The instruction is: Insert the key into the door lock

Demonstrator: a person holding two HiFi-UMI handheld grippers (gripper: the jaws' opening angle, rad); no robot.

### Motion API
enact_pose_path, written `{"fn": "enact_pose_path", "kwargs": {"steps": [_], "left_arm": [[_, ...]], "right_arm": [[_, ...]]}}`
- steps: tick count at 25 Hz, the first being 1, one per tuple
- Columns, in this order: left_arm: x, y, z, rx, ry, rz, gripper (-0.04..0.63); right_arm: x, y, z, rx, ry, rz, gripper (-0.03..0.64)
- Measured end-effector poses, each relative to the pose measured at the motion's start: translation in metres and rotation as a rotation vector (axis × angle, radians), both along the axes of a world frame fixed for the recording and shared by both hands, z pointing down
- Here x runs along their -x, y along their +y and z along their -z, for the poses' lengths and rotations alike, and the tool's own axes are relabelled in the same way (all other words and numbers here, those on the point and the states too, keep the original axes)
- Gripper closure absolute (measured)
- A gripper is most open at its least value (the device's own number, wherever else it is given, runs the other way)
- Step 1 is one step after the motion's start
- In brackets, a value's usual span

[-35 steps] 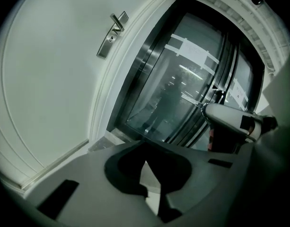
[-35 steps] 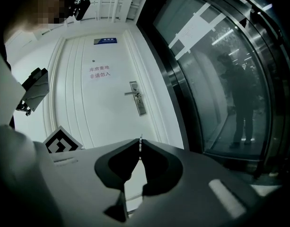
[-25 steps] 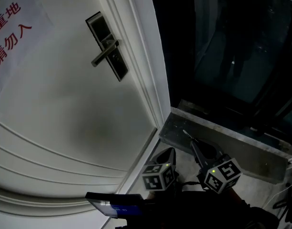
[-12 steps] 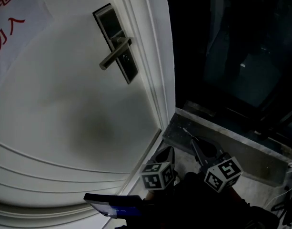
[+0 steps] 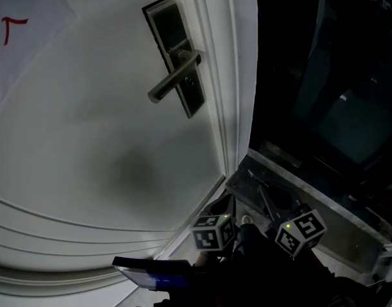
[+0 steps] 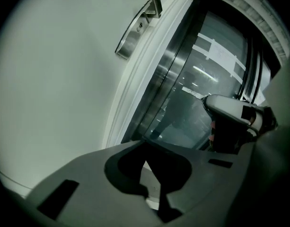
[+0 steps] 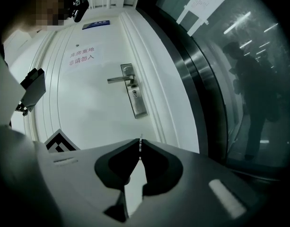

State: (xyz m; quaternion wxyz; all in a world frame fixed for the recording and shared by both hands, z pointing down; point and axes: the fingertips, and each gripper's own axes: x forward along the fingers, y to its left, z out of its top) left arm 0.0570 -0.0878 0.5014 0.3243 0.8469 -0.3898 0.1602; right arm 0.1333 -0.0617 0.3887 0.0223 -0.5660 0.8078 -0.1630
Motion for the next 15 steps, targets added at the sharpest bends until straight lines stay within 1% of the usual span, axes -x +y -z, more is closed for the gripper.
{"fn": "enact_pose_path", "kwargs": {"steps": [4, 11, 12, 15], "left_arm": [[-0.012, -0.039, 0.011, -0.025, -0.005, 0.018, 0.595], [-0.026, -0.097, 0.040, -0.083, -0.010, 0.084, 0.595], [-0.030, -0.102, 0.044, -0.089, 0.002, 0.084, 0.595], [-0.044, -0.113, 0.059, -0.088, 0.069, 0.067, 0.595]], "right_arm": [[-0.001, -0.039, 0.011, -0.019, -0.001, 0.061, 0.604], [-0.006, -0.093, 0.024, -0.039, 0.006, 0.163, 0.604], [-0.006, -0.098, 0.026, -0.042, 0.009, 0.177, 0.604], [-0.006, -0.115, 0.032, -0.065, 0.021, 0.215, 0.604]]}}
